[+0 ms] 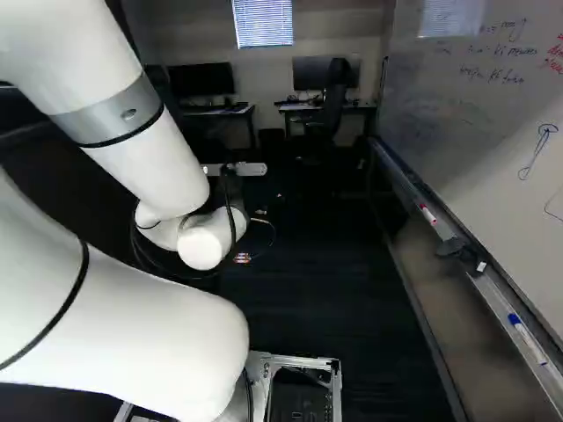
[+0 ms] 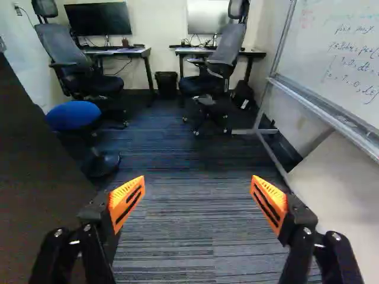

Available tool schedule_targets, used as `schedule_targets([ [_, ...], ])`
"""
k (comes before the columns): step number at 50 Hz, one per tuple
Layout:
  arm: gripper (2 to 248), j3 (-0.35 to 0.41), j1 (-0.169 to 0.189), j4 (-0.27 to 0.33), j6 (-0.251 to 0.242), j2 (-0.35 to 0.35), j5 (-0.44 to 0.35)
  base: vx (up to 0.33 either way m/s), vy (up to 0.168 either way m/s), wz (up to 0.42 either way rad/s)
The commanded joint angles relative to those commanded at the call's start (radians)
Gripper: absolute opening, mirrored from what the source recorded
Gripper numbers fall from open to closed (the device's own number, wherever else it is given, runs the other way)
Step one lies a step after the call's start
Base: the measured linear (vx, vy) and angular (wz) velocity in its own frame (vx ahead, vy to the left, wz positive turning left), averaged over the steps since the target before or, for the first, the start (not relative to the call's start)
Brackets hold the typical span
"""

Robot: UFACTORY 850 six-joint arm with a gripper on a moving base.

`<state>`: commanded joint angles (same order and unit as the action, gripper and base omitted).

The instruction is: Open the door and move inside

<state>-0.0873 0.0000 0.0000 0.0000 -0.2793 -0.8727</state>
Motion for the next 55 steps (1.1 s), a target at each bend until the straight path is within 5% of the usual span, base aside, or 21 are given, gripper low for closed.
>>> schedule_targets([
  [55,247,0.000,0.000,0.000,0.000,0.000,0.000,0.211,0.000,-0.021],
])
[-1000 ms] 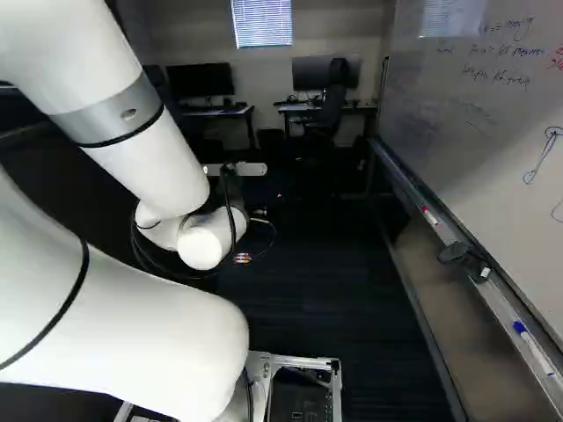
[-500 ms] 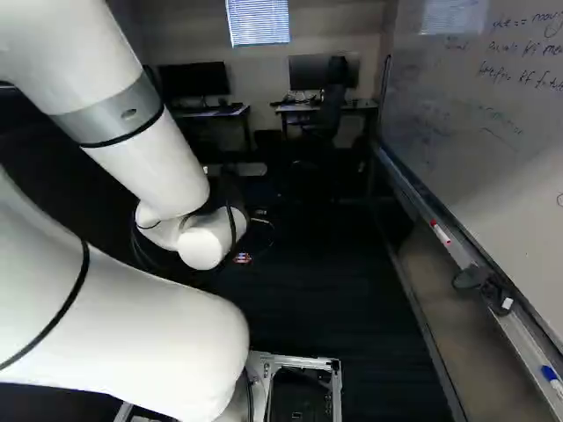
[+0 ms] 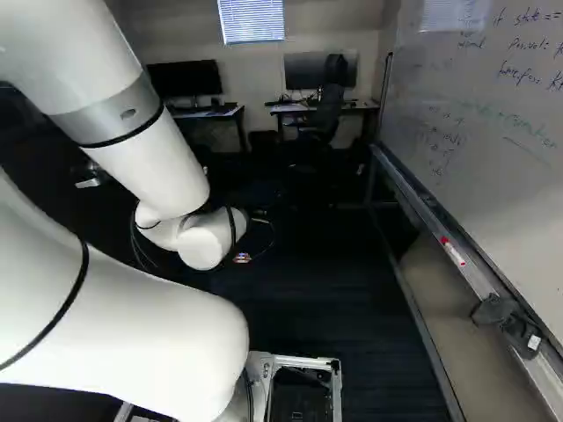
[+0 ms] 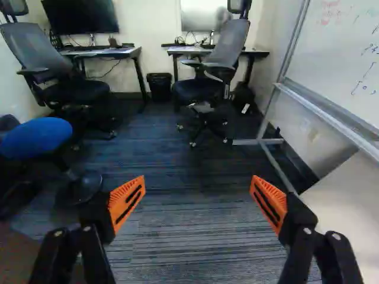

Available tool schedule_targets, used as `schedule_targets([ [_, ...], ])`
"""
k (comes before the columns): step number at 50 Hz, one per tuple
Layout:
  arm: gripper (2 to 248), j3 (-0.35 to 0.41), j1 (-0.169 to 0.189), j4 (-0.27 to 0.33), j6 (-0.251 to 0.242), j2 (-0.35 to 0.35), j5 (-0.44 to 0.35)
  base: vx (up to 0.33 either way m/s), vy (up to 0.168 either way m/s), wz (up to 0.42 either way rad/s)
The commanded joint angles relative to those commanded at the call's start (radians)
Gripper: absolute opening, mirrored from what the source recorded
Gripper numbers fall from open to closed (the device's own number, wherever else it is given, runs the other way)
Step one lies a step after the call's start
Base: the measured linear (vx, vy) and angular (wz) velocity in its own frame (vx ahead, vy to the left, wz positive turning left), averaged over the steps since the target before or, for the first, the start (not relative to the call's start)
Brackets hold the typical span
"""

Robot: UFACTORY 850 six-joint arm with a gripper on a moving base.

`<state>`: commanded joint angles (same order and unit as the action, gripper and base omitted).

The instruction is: Open the door and move inside

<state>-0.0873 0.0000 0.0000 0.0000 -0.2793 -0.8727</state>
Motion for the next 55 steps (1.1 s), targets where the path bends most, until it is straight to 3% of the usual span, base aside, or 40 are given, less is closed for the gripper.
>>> schedule_targets([
  [55,247,0.000,0.000,0.000,0.000,0.000,0.000,0.218,0.003,-0.031],
])
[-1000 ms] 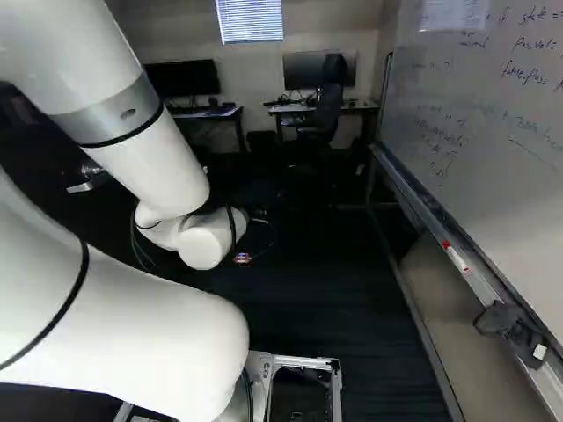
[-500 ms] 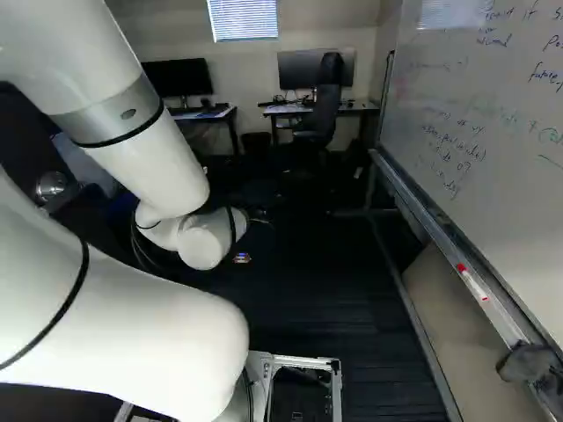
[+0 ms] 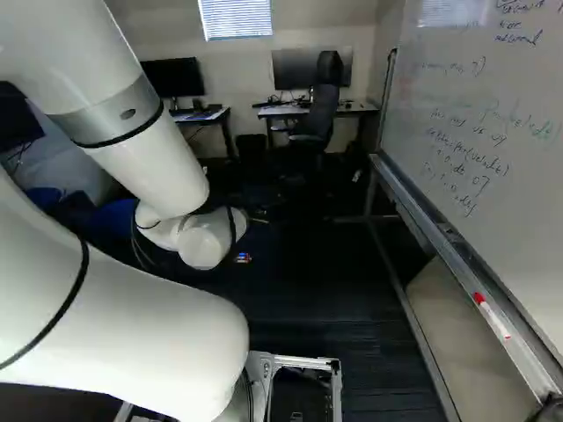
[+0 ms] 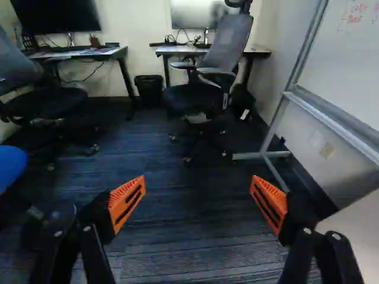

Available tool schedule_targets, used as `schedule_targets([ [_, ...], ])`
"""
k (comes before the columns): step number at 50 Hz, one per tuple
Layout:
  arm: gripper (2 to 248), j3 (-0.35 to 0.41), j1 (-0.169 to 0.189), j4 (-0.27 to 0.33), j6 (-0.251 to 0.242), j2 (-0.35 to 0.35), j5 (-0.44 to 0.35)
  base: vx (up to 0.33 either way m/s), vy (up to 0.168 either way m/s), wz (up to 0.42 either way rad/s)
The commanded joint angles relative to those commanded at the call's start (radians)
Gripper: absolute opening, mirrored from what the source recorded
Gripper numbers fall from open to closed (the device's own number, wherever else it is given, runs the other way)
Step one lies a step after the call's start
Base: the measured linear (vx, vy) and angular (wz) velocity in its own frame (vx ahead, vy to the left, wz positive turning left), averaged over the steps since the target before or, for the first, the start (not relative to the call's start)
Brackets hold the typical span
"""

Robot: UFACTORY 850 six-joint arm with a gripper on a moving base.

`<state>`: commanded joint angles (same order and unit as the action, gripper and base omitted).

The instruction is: Open the door and move inside

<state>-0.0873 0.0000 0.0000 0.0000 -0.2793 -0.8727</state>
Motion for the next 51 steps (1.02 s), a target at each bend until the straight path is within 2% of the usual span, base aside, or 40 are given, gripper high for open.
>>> schedule_targets([
  [20,247,0.000,0.000,0.000,0.000,0.000,0.000,0.156,0.001,-0.017],
  [51,247,0.000,0.000,0.000,0.000,0.000,0.000,-0.002,0.000,0.000],
])
